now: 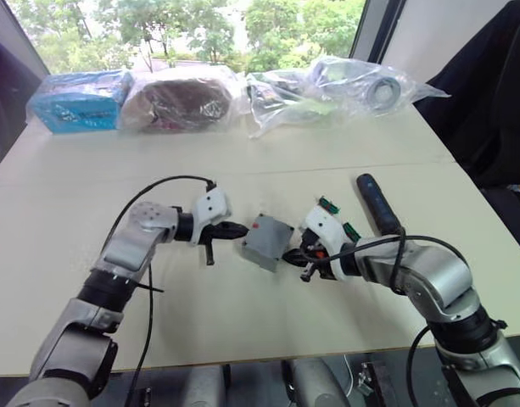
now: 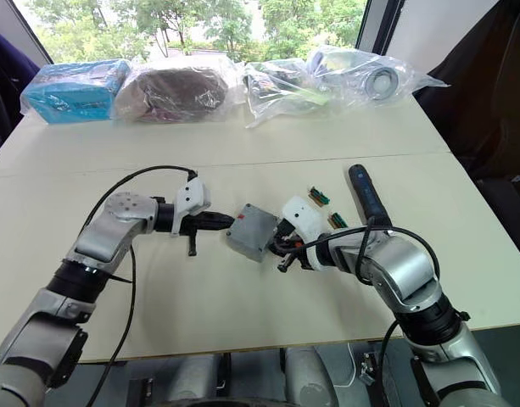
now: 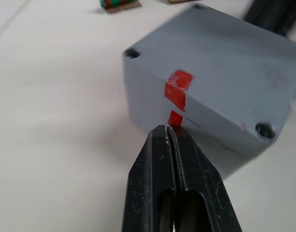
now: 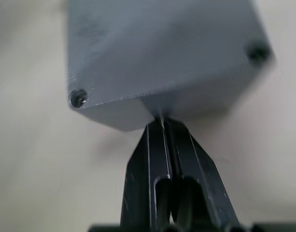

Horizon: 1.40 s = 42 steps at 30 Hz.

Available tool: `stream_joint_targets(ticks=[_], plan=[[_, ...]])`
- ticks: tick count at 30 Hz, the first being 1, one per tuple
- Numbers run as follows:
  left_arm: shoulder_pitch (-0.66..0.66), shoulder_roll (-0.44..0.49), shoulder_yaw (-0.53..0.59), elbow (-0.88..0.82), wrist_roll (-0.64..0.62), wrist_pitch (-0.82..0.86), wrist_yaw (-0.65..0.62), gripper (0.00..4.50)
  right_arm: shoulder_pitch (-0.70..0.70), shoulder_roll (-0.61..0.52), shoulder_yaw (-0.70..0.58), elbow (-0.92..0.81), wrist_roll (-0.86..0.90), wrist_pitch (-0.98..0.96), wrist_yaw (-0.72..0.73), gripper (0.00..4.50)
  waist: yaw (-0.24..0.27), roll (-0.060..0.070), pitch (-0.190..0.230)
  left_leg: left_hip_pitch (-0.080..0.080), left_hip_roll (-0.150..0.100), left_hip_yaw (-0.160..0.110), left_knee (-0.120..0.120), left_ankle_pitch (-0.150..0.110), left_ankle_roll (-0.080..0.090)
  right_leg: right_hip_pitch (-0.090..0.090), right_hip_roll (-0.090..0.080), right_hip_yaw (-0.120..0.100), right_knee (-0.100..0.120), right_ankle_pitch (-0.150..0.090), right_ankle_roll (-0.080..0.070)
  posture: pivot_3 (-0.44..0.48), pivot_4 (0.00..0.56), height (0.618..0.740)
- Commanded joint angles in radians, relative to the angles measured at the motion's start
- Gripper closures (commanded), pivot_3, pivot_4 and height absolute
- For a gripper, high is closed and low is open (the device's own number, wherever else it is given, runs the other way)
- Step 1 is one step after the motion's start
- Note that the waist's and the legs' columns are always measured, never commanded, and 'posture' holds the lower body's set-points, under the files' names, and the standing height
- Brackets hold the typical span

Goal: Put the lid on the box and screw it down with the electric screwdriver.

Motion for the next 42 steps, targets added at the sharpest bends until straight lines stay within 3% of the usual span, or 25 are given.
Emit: stream_joint_targets(ticks=[1,6,13,17,24,42], plan=[[-0.02,-0.028,-0.006,0.023,0.024,-0.053,0.012,4.5,-0.044,0.017,-0.001,-0.073,0.038,0.003,0.014,4.48,0.0,0.0,0.0,0.0,0.0,0.0,0.0,0.0,0.0,0.0,0.0,0.0,0.0,0.0,0.0,0.0,0.15,0.74],[-0.002,0.005,0.006,0.025,0.043,-0.075,-0.009,4.5,-0.059,-0.06,-0.009,-0.092,0.03,0.004,0.035,4.48,0.001,0.0,0.0,-0.001,0.0,0.0,0.0,0.0,0.0,-0.001,0.0,0.0,0.0,0.0,0.0,0.0,0.15,0.74],[0.086,0.121,0.048,-0.063,0.01,-0.053,-0.072,4.5,-0.055,-0.212,-0.091,-0.015,-0.012,-0.098,0.083,4.48,0.0,0.0,0.0,-0.001,0.0,0.0,0.0,0.0,0.0,-0.001,0.0,0.0,0.0,0.0,0.0,0.0,0.15,0.74],[0.145,0.17,0.06,-0.193,-0.06,0.026,-0.131,4.5,-0.078,-0.153,-0.089,0.1,-0.062,-0.207,0.058,4.48,0.0,0.0,0.0,0.0,0.0,0.0,0.0,0.0,0.0,-0.001,0.0,0.0,0.0,0.0,0.0,0.0,0.15,0.74],[0.143,0.109,0.038,-0.256,-0.068,0.088,-0.072,4.5,-0.094,-0.005,-0.003,0.223,-0.131,-0.305,0.039,4.48,0.0,-0.001,0.0,0.0,0.0,0.0,0.001,0.0,0.0,0.0,0.0,0.0,0.0,0.0,0.0,0.0,0.15,0.74],[0.08,0.087,0.042,-0.139,-0.018,0.01,-0.066,4.5,-0.045,0.039,0.01,0.072,-0.112,-0.155,0.034,4.48,0.0,-0.001,0.0,0.0,0.0,0.0,0.0,0.0,0.0,0.0,0.0,0.0,0.001,0.0,0.0,0.0,0.15,0.74]])
